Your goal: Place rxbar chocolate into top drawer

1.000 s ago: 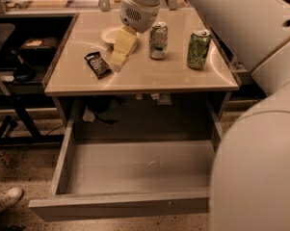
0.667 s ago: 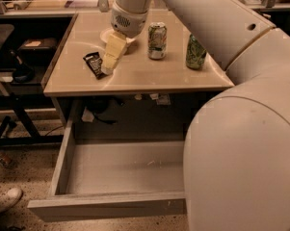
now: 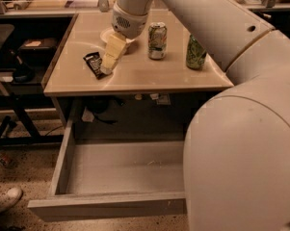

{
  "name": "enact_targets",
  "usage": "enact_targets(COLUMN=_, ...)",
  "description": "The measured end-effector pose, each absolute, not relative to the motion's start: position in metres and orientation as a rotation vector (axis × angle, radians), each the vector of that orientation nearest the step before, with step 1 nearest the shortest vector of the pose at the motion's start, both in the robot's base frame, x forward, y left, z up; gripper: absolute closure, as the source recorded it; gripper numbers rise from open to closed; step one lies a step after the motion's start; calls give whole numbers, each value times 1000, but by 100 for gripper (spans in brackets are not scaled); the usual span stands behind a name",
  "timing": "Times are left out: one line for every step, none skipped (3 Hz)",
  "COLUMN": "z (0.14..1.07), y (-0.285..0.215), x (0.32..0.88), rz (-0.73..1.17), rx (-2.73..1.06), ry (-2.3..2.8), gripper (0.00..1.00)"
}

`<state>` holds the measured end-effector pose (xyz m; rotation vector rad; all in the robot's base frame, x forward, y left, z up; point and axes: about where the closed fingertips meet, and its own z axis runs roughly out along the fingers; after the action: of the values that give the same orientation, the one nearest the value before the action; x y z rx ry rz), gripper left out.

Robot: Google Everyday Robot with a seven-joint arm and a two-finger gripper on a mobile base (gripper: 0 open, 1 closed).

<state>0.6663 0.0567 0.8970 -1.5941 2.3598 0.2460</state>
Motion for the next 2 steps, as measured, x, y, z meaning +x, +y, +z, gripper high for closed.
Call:
enact_targets(z=887, y=58, x=675, rz=274, rx=-1543, ry=2395, gripper=0)
enact_targets(z=866, y=83, x=689, rz=301, rx=-1552, ry=2436, gripper=0)
